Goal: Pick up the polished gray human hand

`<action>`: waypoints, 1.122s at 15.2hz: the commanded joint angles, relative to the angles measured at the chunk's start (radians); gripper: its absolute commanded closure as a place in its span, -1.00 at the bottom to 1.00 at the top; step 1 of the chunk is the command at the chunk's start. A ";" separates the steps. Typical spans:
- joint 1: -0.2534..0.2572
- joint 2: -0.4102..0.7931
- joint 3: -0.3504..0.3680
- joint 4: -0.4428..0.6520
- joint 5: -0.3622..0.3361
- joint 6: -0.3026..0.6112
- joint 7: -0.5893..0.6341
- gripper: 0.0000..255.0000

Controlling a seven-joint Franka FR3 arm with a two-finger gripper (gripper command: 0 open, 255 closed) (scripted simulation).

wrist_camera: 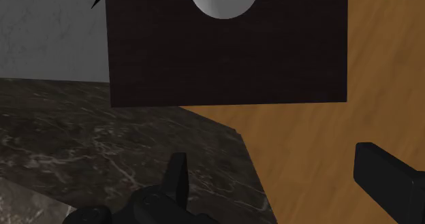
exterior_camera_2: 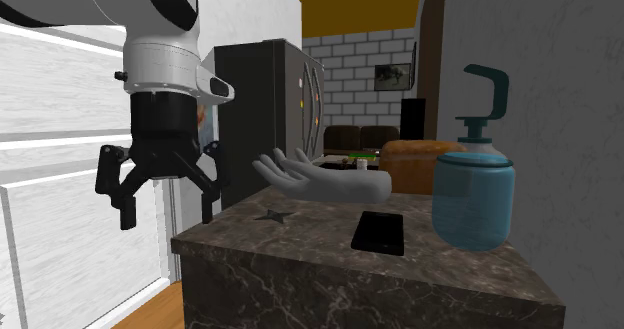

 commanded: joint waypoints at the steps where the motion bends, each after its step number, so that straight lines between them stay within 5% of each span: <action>1: 0.000 0.000 0.000 0.000 0.000 0.000 0.000 -1.00; 9: 0.037 0.189 -0.206 0.149 -0.103 0.102 -0.392 -1.00; 17: 0.098 0.461 -0.378 0.405 -0.075 0.161 -0.787 -1.00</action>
